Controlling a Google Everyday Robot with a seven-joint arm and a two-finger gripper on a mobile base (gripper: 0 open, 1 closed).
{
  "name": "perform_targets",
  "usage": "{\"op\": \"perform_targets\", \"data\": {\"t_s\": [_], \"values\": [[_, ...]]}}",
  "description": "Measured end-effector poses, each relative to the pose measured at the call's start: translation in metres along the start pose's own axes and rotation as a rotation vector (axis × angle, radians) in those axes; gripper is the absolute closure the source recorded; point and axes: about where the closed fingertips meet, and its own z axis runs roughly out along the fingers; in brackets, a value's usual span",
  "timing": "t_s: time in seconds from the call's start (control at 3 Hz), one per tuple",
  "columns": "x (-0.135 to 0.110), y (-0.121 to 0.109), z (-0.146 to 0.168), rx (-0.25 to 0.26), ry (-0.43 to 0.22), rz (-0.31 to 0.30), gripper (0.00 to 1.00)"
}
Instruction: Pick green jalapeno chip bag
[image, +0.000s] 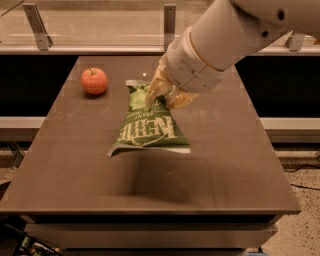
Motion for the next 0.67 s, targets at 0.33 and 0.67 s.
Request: {"op": "perform_targets", "data": {"t_s": [0.33,0.67], "values": [[0.008,-0.012,-0.019,0.043,0.012,-0.018,1.0],[0.016,-0.024,-0.033,0.07,0.026,-0.034,1.0]]}}
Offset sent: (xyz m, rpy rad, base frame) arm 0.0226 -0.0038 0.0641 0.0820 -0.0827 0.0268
